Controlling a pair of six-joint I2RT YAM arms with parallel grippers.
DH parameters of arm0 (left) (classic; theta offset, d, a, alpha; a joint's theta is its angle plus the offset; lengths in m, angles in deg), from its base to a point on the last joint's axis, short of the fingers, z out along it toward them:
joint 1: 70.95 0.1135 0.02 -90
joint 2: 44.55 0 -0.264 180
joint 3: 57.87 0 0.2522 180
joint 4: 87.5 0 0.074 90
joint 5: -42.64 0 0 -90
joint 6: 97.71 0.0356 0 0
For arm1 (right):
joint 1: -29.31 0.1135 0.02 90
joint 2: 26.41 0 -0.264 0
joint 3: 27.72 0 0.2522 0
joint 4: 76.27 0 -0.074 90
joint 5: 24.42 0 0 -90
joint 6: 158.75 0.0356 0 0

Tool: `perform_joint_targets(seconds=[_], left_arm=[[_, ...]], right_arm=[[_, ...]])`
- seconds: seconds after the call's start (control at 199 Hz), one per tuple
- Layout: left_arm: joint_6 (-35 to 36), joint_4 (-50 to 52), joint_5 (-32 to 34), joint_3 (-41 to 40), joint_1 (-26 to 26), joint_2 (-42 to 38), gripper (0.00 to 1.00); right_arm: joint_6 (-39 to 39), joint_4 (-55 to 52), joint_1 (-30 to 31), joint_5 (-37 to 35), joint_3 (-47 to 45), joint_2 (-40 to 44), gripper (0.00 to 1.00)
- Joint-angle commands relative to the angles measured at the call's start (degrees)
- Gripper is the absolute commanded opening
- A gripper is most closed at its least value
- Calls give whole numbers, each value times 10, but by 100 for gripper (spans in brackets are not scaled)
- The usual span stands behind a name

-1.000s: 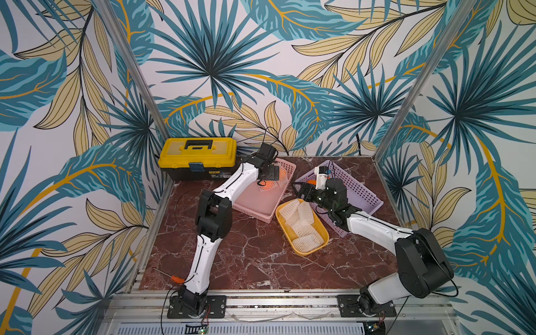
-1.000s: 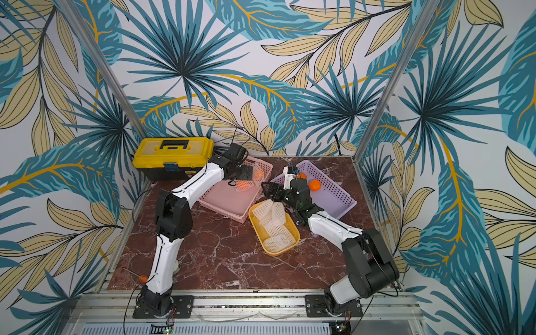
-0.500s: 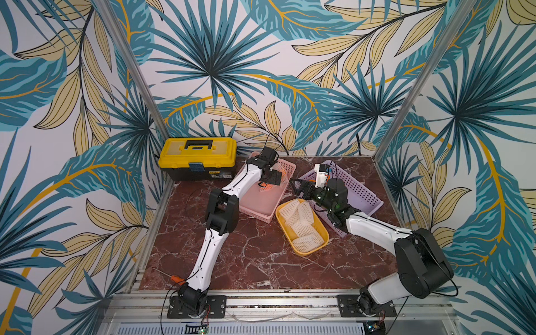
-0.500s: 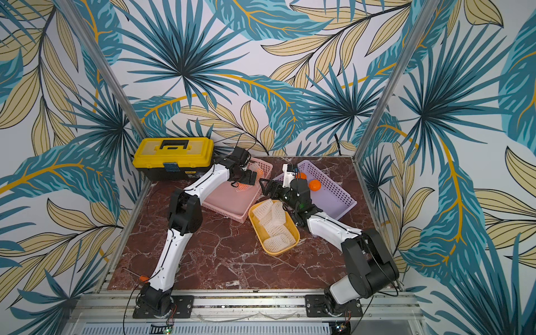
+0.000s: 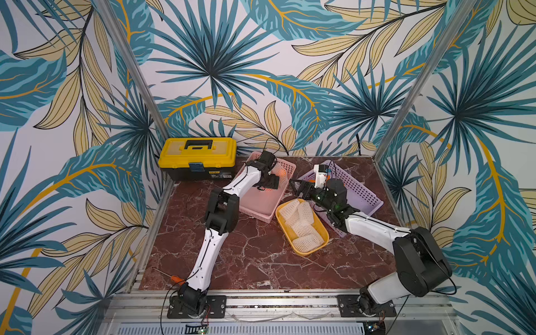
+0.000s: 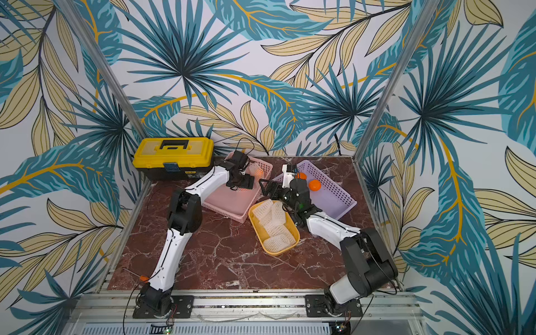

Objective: Remove foam nets from oranges
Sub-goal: Pick up the orange from the basket, then place the orange at the center of the board.

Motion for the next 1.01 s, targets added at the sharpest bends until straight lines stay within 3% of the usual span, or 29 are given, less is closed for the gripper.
perform_joint_targets(seconds=[0.0,0.232,0.307,0.544,0.791,1.002], left_arm=[[-19,0,49,1,-7,-20,89],[-50,0,55,3,-8,-43,63],[-61,0,61,-4,-8,-57,61],[-121,-5,64,-76,-11,-199,60],[-197,-93,85,-338,-51,-409,60],[-237,-173,36,-584,-90,-571,61]], right_arm=[[6,4,1,5,2,-9,92],[5,5,2,3,0,-8,91],[5,7,2,3,0,-8,91],[5,14,2,3,-4,-6,91],[6,23,1,1,-10,-3,91],[8,25,2,1,-11,-3,91]])
